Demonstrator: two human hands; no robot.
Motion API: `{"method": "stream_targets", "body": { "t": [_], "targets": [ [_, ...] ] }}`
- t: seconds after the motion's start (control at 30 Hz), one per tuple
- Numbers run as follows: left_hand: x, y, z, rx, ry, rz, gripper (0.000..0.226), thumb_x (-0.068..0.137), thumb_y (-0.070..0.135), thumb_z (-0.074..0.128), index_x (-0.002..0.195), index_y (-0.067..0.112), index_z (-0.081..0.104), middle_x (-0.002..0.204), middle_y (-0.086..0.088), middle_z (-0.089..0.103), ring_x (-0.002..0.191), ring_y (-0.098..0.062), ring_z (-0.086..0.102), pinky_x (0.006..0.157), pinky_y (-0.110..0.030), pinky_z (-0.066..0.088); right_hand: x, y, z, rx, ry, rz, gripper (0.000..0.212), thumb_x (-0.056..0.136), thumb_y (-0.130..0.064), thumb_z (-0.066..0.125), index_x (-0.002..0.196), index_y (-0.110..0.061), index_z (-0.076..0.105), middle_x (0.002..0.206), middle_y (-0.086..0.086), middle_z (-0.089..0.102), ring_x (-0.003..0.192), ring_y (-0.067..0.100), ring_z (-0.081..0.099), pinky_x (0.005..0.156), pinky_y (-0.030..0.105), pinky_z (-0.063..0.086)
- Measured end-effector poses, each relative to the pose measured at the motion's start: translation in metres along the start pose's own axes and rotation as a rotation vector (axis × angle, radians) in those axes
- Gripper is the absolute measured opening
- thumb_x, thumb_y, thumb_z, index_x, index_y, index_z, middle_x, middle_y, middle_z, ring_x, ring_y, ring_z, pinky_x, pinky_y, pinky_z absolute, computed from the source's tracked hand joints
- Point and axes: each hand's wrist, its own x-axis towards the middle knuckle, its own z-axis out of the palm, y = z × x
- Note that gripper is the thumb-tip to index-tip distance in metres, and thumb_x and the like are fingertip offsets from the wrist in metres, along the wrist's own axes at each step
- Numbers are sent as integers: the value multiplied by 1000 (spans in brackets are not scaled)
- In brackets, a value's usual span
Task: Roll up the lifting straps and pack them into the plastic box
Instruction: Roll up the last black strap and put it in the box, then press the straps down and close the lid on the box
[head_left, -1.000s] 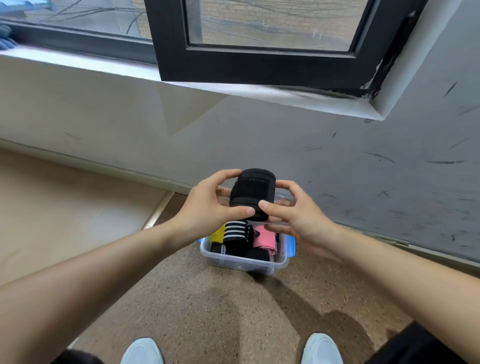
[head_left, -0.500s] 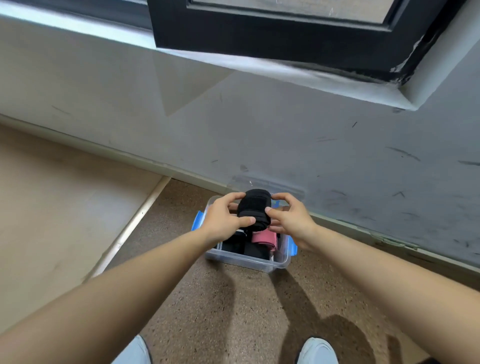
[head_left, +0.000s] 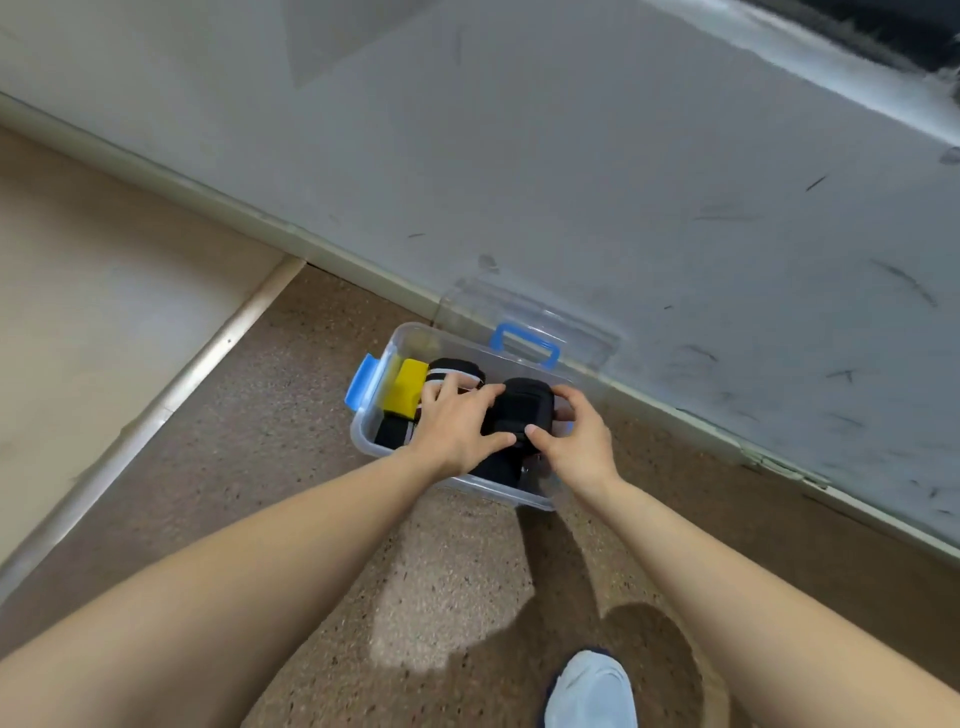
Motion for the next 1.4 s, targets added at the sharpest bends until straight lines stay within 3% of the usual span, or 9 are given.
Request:
{"method": "stream_targets", "body": {
  "t": [0.13, 0.27, 0.43, 0.57, 0.67, 0.93, 1.07, 1.23, 1.4],
  "targets": [
    [0, -5, 6, 51, 93, 11, 68, 93, 51, 64, 153, 26, 43, 144, 4, 55, 139, -21, 34, 108, -40, 25, 11, 4, 15, -153, 63, -83, 56, 85, -22, 79, 135, -26, 53, 125, -1, 56, 109, 14, 54, 95, 35, 47],
    [-13, -17, 5, 62, 152, 104, 62, 89, 38, 72, 147, 24, 53, 144, 2, 57, 133, -23, 44, 102, -42, 35, 11, 3, 25, -270, 97, -235, 44, 91, -21, 72, 132, -26, 55, 127, -2, 47, 105, 21, 57, 87, 37, 50],
    [-29, -36, -2, 308, 123, 210, 52, 95, 52, 52, 141, 28, 59, 154, 3, 51, 139, -24, 46, 102, -42, 45, 19, 17, 22, -657, -5, -608, 40, 96, -19, 67, 135, -21, 64, 145, 6, 54, 125, 29, 52, 94, 47, 54],
    [-37, -44, -7, 415, 123, 231, 53, 93, 56, 41, 124, 27, 72, 152, 0, 54, 137, -28, 50, 105, -45, 46, 22, 12, 13, -886, -248, -561, 60, 103, -46, 50, 158, -31, 31, 168, -3, 23, 152, 25, 25, 117, 46, 35],
    [-40, -49, -12, 435, 135, 202, 53, 93, 54, 41, 123, 23, 72, 151, -5, 55, 135, -32, 54, 108, -47, 46, 27, 5, 17, -1009, -325, -537, 68, 104, -58, 37, 162, -34, 13, 171, -5, 5, 157, 25, 9, 124, 44, 20],
    [-47, -62, -18, 354, 97, 133, 62, 92, 54, 36, 139, 25, 63, 159, -2, 46, 142, -30, 48, 108, -44, 48, 37, -11, 51, -807, -443, -418, 72, 100, -29, 47, 163, -26, 13, 171, -6, 1, 158, 23, -3, 127, 41, 8],
    [-48, -60, -17, 333, 89, 134, 60, 92, 53, 35, 138, 27, 64, 158, 0, 46, 142, -29, 49, 100, -43, 53, 36, -10, 30, -605, -466, -376, 75, 94, -20, 54, 161, -22, 22, 171, -6, 7, 157, 14, 5, 124, 38, 17],
    [-44, -53, -15, 322, 51, 124, 55, 98, 53, 41, 147, 32, 53, 167, 7, 30, 153, -23, 32, 106, -42, 47, 26, 9, 11, -593, -276, -583, 50, 92, -31, 60, 141, -20, 58, 154, 5, 44, 142, 22, 37, 116, 45, 36],
    [-44, -50, -14, 293, 35, 103, 55, 100, 53, 46, 151, 34, 47, 169, 11, 21, 156, -20, 21, 111, -42, 44, 19, 17, 12, -813, -381, -585, 66, 98, -52, 48, 158, -30, 34, 169, 0, 20, 156, 20, 15, 125, 44, 21]
  ]
}}
